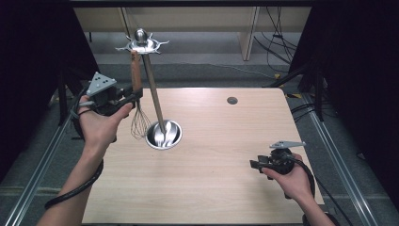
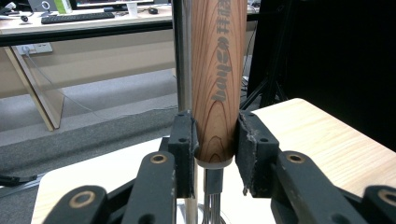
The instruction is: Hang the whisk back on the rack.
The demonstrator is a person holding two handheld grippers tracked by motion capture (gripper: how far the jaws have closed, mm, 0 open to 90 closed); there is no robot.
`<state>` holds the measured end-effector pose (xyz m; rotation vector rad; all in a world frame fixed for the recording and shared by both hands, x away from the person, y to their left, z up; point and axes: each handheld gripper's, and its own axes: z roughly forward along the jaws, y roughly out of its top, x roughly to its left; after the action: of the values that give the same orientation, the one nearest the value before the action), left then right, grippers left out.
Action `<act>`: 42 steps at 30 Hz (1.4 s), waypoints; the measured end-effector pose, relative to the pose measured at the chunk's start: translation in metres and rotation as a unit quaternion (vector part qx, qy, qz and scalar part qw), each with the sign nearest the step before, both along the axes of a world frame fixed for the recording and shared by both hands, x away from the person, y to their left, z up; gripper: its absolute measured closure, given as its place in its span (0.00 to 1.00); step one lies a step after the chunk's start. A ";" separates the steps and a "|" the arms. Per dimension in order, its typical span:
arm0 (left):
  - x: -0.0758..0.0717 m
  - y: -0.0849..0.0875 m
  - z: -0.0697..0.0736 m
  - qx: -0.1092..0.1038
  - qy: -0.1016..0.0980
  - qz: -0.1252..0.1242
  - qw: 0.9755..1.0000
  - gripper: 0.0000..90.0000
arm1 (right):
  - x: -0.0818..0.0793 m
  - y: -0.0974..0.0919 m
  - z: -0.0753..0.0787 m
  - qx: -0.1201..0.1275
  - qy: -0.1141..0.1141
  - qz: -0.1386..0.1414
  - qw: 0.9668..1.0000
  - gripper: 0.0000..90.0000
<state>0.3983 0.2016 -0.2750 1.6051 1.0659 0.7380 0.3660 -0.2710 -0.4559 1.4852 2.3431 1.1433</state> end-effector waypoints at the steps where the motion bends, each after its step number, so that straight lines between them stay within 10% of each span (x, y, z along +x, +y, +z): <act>1: 0.001 0.000 0.000 -0.001 0.000 0.000 1.000 0.76 | 0.000 0.000 0.000 0.000 0.001 -0.001 1.000 0.60; 42: 0.017 -0.009 -0.003 0.008 0.005 0.018 1.000 0.76 | 0.000 0.000 0.000 0.000 0.003 0.000 1.000 0.60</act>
<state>0.4154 0.1926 -0.2776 1.6087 1.1006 0.7651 0.3660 -0.2708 -0.4558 1.4892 2.3471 1.1401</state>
